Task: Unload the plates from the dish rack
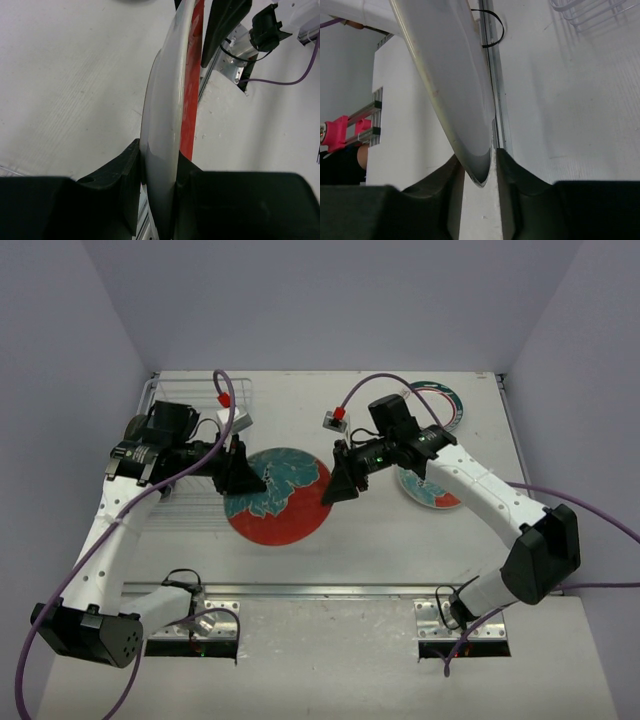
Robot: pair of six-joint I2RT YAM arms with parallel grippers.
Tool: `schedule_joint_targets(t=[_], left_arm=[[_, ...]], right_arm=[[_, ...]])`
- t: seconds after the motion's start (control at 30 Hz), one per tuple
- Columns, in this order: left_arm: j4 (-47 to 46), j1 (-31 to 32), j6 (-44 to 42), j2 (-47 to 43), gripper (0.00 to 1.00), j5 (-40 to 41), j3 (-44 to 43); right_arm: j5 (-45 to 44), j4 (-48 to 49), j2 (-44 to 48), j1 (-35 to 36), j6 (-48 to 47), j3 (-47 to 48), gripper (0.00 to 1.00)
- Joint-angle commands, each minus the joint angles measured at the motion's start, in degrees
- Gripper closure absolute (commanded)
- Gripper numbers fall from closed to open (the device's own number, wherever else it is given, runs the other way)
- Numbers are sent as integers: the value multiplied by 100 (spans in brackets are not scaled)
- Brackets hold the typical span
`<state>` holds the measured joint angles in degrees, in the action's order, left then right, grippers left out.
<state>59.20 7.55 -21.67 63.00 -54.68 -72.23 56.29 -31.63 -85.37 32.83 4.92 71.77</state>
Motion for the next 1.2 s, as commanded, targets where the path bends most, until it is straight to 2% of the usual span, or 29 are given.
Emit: schedule_joint_targets(t=[0.0, 0.1, 0.2, 0.23, 0.27, 0.3, 0.37, 0.4, 0.43, 0.53, 0.7, 0.77, 0.87, 0.97, 1.07, 1.17], left_arm=[[-479, 43, -35, -163, 100, -742, -125], [-480, 45, -39, -174, 97, -710, -134], [-499, 45, -8, -184, 87, -643, -115], [-528, 45, 61, -201, 74, -552, -106], [-619, 45, 136, -218, 56, -379, -89], [-622, 45, 190, -236, 56, -374, -63], [-903, 45, 528, -341, 17, 114, 40], [-1061, 45, 687, -389, 4, 425, 77], [-1203, 45, 784, -423, 0, 755, 97], [-1510, 40, 1105, -531, 0, 1567, 99], [-1922, 36, 1447, -602, 0, 2233, 100], [-2106, 36, 1589, -587, 0, 2436, 95], [-2182, 36, 1656, -579, 0, 2486, 103], [-2274, 36, 1701, -627, 0, 2485, 189], [-2314, 36, 1736, -684, 0, 2471, 255], [-2289, 36, 1736, -684, 0, 2495, 286]], right_arm=[[337, 47, -127, 56, 59, 439, 77], [491, -73, -183, 56, 158, 514, 100], [601, -105, -170, 45, 218, 492, 100], [702, -80, -130, 6, 309, 434, 100], [769, -71, -129, -118, 352, 409, 100], [773, -71, -121, -122, 431, 408, 100], [1160, 44, -141, -541, 681, 274, 100], [1307, 103, -143, -791, 797, 194, 100], [1436, 170, -110, -1065, 891, 95, 100], [1668, 263, 88, -1842, 1104, -295, 100], [2041, 245, 405, -3197, 1180, -911, 100], [1940, 219, 558, -4122, 1128, -1310, 100], [1754, 219, 583, -4864, 1234, -1622, 100], [1568, 231, 257, -5967, 1353, -1946, 100], [1534, 247, -71, -6535, 1416, -2054, 100], [1373, 254, -322, -6770, 1342, -2043, 100]])
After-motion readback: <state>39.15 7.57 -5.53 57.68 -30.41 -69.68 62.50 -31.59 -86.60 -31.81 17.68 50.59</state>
